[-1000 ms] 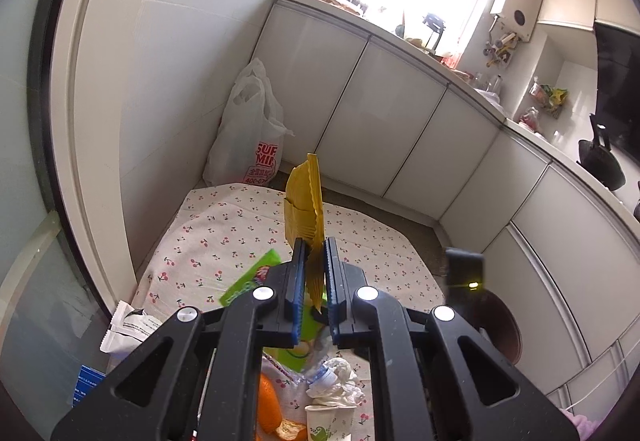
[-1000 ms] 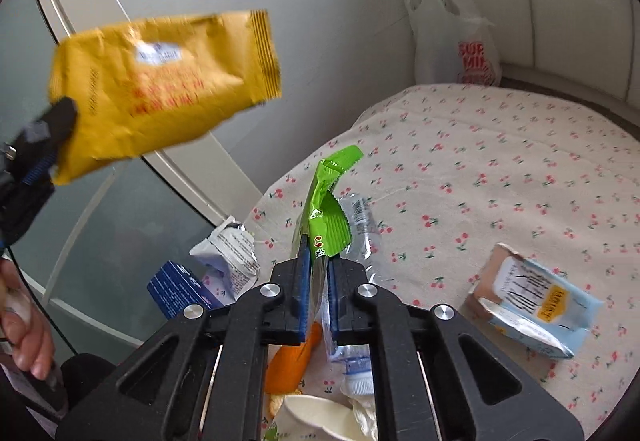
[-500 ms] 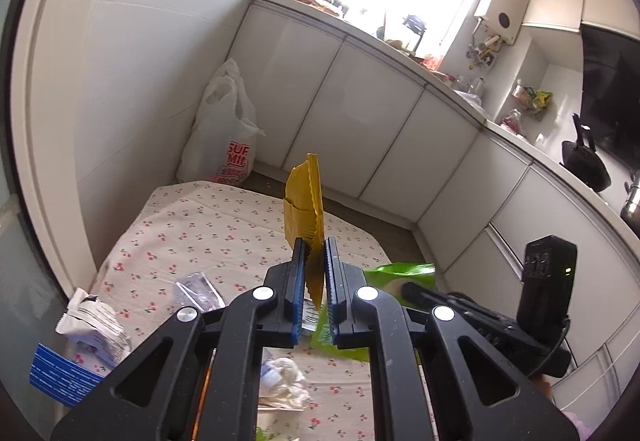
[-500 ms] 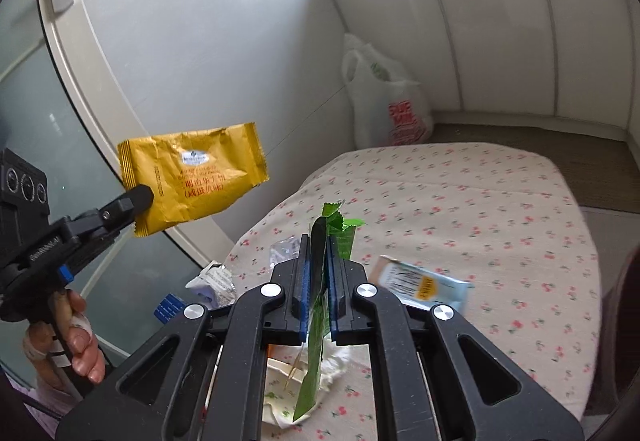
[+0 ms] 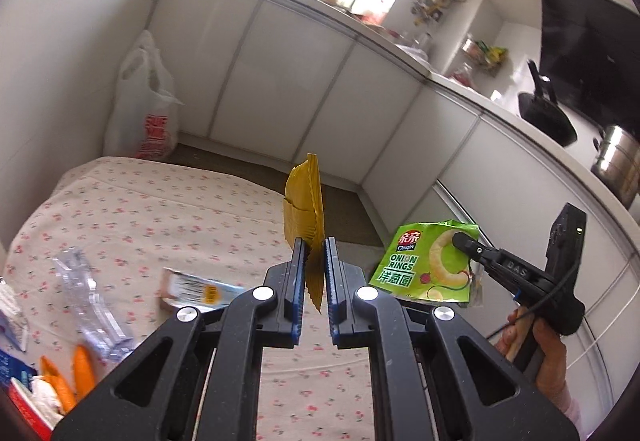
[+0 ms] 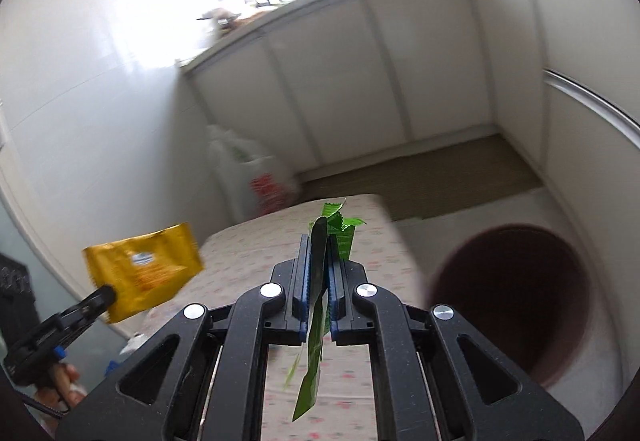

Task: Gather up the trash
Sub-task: 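Carry both bags over the brown bin and open both grippers, then move both open grippers back over the table, then grasp the red noodle cup with the left gripper while the right grasps the white paper cup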

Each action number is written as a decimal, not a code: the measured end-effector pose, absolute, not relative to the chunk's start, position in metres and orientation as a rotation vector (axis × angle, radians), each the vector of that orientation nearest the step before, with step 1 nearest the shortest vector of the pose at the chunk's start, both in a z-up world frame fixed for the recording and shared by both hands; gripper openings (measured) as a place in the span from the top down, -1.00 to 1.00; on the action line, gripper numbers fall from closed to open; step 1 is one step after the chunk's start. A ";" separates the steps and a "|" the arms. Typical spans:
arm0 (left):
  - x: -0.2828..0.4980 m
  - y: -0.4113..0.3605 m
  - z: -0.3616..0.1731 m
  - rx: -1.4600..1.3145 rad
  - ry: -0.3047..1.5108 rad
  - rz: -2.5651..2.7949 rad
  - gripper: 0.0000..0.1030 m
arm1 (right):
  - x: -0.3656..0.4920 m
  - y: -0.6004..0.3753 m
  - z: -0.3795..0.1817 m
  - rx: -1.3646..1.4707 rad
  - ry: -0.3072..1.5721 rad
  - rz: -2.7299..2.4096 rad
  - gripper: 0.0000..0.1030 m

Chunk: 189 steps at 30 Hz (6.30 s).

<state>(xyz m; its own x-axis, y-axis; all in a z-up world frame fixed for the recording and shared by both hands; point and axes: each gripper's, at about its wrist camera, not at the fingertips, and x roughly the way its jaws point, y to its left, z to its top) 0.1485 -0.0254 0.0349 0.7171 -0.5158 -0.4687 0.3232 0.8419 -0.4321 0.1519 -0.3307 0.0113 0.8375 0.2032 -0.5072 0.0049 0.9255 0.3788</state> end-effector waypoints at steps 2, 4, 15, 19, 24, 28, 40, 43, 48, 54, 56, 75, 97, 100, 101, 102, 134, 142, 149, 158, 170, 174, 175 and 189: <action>0.154 -0.050 0.034 -0.321 0.630 -0.511 0.81 | 0.149 -0.363 0.005 0.389 0.584 -0.002 0.87; 0.159 -0.077 0.032 -0.317 0.653 -0.556 0.81 | 0.147 -0.387 -0.003 0.384 0.603 -0.103 0.83; 0.187 -0.200 0.017 -0.313 0.776 -0.734 0.81 | 0.115 -0.464 -0.012 0.448 0.591 -0.401 -0.84; 0.191 -0.232 0.016 -0.291 0.799 -0.762 0.81 | 0.103 -0.471 -0.012 0.429 0.593 -0.489 -0.86; 0.201 -0.270 0.008 -0.261 0.851 -0.778 0.81 | 0.091 -0.491 -0.019 0.437 0.614 -0.591 -0.86; 0.210 -0.296 -0.007 -0.251 0.911 -0.785 0.80 | 0.085 -0.509 -0.023 0.481 0.649 -0.615 -0.86; 0.202 -0.288 -0.019 -0.217 0.901 -0.624 -0.25 | 0.098 -0.488 -0.025 0.395 0.718 -0.563 -0.86; 0.192 -0.271 -0.010 -0.166 0.829 -0.542 -0.25 | 0.102 -0.473 -0.020 0.341 0.715 -0.563 -0.86; 0.178 -0.236 -0.005 -0.138 0.767 -0.409 -0.27 | 0.108 -0.431 -0.011 0.241 0.681 -0.560 -0.86; 0.162 -0.193 -0.004 -0.146 0.725 -0.294 -0.43 | 0.105 -0.379 0.001 0.116 0.608 -0.537 -0.86; 0.158 -0.178 -0.004 -0.162 0.730 -0.273 -0.46 | 0.105 -0.363 0.003 0.108 0.599 -0.525 -0.86; 0.119 -0.015 -0.030 -0.325 0.802 -0.028 -0.47 | 0.109 -0.213 -0.008 -0.088 0.603 -0.180 -0.86; 0.045 0.118 -0.032 -0.347 0.829 0.275 -0.47 | 0.106 -0.067 -0.005 -0.229 0.570 0.131 -0.86; 0.034 0.137 -0.036 -0.357 0.843 0.327 -0.55 | 0.105 -0.051 -0.005 -0.239 0.571 0.165 -0.86; 0.031 0.144 -0.037 -0.359 0.849 0.343 -0.61 | 0.105 -0.047 -0.006 -0.246 0.571 0.177 -0.86; 0.028 0.150 -0.040 -0.362 0.855 0.360 -0.63 | 0.104 -0.042 -0.006 -0.256 0.571 0.189 -0.86; 0.044 0.208 -0.133 -0.710 1.217 0.061 -0.49 | 0.137 -0.030 -0.075 -0.267 0.896 0.318 -0.86; 0.041 0.209 -0.098 -0.635 1.086 -0.011 0.26 | 0.153 -0.034 -0.120 0.031 1.204 0.447 -0.86; 0.050 0.219 -0.128 -0.773 1.152 -0.023 -0.32 | 0.145 -0.018 -0.146 0.117 1.331 0.474 -0.86; 0.060 0.224 -0.163 -0.884 1.179 0.038 -0.80 | 0.153 -0.010 -0.169 0.118 1.328 0.435 -0.83; 0.051 0.224 -0.139 -0.888 1.056 -0.050 -0.01 | 0.152 -0.024 -0.144 0.178 1.218 0.527 0.16; 0.048 0.220 -0.129 -0.854 1.025 -0.062 0.21 | 0.146 -0.029 -0.141 0.169 1.210 0.529 0.23; 0.047 0.220 -0.127 -0.851 1.019 -0.063 0.24 | 0.144 -0.030 -0.138 0.163 1.199 0.530 0.24; 0.040 0.212 -0.095 -0.797 0.921 -0.105 0.94 | 0.123 -0.047 -0.084 0.145 1.028 0.548 0.32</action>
